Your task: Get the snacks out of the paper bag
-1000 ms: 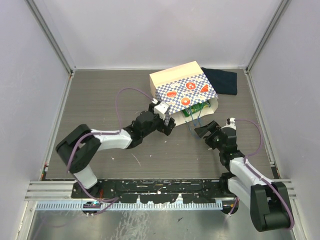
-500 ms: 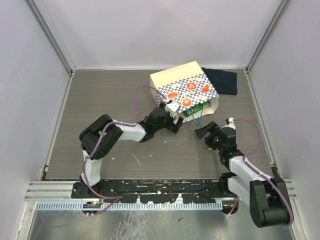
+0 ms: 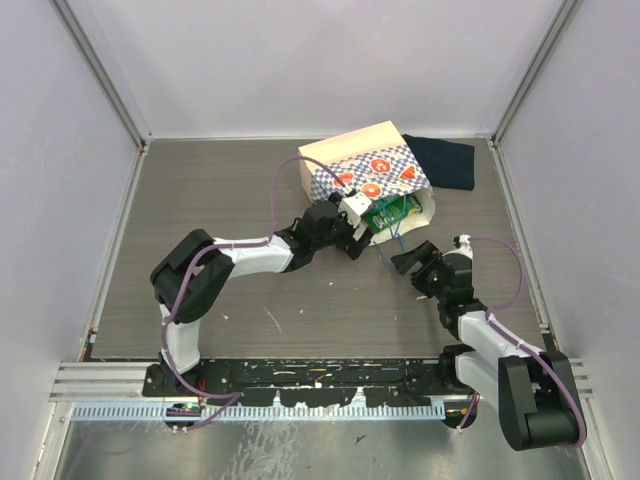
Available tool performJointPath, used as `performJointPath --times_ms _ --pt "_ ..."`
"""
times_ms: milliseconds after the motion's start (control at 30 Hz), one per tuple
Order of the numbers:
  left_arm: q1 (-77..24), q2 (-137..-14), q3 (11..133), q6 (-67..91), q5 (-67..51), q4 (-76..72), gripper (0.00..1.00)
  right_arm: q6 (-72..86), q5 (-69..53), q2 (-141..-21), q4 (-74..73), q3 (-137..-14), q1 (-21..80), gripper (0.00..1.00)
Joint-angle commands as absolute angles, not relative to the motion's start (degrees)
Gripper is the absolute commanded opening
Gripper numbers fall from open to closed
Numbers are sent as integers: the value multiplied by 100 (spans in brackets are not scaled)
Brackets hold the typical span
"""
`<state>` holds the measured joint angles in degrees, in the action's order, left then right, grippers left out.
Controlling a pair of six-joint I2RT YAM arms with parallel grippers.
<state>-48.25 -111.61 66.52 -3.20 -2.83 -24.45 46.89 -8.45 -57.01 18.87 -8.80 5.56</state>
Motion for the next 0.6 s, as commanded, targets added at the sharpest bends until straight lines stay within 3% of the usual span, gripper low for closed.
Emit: performJointPath --times_ms 0,167,333,567 --pt "-4860 -10267 6776 -772 -371 -2243 98 4835 -721 -5606 2294 -903 516 88" --pt "-5015 -9669 6633 -1220 624 -1995 98 4825 -723 -5533 2308 -869 504 88" --pt "-5647 -9767 6627 -2640 2521 -2486 98 4773 -636 -5390 2310 -731 501 88" --pt "-6015 -9836 6731 -3349 2789 -2317 98 4594 -511 -5148 2091 -747 493 88"
